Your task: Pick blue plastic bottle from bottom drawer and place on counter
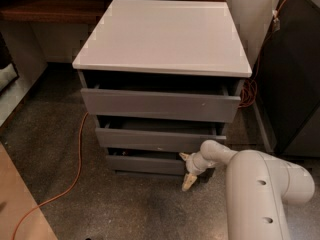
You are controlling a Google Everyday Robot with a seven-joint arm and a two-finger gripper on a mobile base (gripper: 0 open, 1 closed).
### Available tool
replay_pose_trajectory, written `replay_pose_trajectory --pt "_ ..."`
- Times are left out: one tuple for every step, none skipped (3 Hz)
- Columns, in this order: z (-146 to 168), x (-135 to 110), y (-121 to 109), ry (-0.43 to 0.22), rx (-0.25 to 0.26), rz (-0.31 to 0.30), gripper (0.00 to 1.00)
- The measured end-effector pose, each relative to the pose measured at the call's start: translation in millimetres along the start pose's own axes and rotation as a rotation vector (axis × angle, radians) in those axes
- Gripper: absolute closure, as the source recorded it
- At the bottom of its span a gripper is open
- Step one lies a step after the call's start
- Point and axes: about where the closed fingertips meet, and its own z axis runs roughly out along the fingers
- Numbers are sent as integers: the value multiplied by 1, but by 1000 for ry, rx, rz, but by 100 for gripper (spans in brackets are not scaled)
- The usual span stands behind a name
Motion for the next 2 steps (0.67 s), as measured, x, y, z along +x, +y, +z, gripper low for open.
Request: replay_pose_trajectory --pt "16 8 -8 27 7 -26 0" --pt "37 18 -14 14 15 -40 0"
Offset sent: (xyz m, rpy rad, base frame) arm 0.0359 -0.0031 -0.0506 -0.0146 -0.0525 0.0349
